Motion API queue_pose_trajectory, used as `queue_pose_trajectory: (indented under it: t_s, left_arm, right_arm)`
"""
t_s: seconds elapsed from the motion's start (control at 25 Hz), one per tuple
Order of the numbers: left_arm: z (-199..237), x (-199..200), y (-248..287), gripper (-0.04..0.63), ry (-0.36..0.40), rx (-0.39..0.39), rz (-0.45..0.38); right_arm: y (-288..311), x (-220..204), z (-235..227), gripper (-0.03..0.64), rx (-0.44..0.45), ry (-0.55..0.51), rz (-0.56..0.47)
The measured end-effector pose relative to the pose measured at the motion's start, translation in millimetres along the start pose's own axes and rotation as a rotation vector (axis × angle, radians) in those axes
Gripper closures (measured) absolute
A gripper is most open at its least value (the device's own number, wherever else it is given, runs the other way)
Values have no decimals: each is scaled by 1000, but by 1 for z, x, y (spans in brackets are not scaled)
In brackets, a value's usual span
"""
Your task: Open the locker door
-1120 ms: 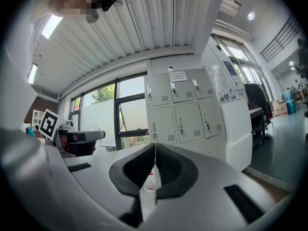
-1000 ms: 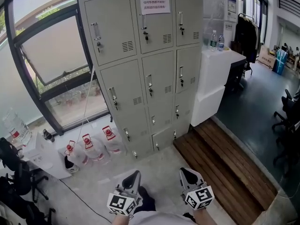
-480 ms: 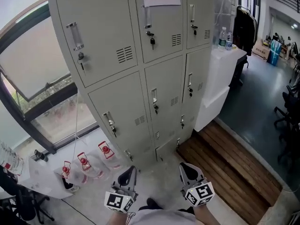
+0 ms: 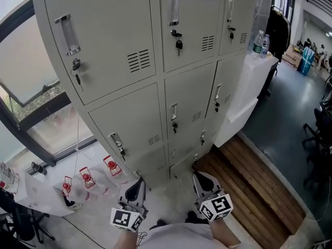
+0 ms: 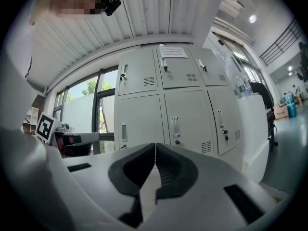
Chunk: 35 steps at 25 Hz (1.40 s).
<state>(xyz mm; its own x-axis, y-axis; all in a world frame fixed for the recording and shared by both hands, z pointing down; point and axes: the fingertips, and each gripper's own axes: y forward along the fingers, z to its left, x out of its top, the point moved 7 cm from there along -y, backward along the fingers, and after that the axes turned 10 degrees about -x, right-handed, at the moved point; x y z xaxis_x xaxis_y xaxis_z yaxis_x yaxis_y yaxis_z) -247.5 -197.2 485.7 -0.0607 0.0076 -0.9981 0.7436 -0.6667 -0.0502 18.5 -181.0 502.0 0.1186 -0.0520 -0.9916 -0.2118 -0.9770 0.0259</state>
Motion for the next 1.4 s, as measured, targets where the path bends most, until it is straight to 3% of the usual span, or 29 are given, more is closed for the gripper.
queue_pose_trajectory:
  t_s: [0.12, 0.32, 0.6, 0.64, 0.72, 0.76, 1.4]
  left_arm:
    - [0, 2, 11, 591, -41, 61, -9]
    - [-2, 6, 26, 591, -29, 165, -9]
    - [-7, 3, 33, 591, -30, 243, 2]
    - [-6, 2, 32, 591, -29, 258, 6]
    - [-4, 0, 28, 591, -35, 287, 13]
    - [-3, 0, 27, 591, -39, 299, 15]
    - [8, -4, 4, 591, -79, 439, 23]
  right_arm:
    - [21, 8, -17, 603, 49, -6, 6]
    - [53, 23, -30, 603, 136, -42, -9]
    - [84, 21, -40, 600, 215, -41, 3]
    - [88, 20, -40, 588, 221, -40, 6]
    - [98, 19, -41, 391, 228, -33, 13]
    - [102, 19, -42, 382, 229, -32, 17]
    - [218, 27, -43, 377, 304, -97, 4]
